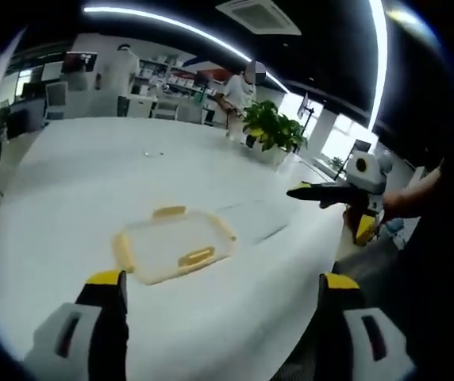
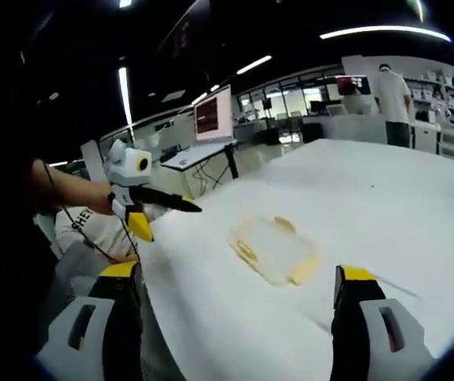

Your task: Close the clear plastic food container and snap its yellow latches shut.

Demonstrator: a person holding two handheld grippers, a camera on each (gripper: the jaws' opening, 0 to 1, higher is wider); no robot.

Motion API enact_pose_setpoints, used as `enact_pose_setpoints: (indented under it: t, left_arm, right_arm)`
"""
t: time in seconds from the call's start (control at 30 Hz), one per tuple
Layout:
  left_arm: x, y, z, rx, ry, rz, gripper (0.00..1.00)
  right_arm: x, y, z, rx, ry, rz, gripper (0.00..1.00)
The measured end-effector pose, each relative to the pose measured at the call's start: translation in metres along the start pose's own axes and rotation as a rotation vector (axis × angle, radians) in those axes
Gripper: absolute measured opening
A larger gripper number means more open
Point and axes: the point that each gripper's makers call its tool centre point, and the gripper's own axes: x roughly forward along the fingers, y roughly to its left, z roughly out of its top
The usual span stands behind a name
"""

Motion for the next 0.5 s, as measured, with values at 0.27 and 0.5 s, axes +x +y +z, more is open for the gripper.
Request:
enact_pose_setpoints:
  t: [0.27, 0.5]
  left_arm:
    - [0.003, 0.006, 0.007, 0.032, 0.023, -0.013, 0.98]
    - [0.008, 0.014, 0.008, 0.066, 0.053, -0.027, 0.96]
  right_arm:
    - [0.008, -0.002, 0.0, -0.067, 0.027, 0.014, 0.99]
    - [0.014, -0.01, -0.002, -0.089, 0.051, 0.01, 0.97]
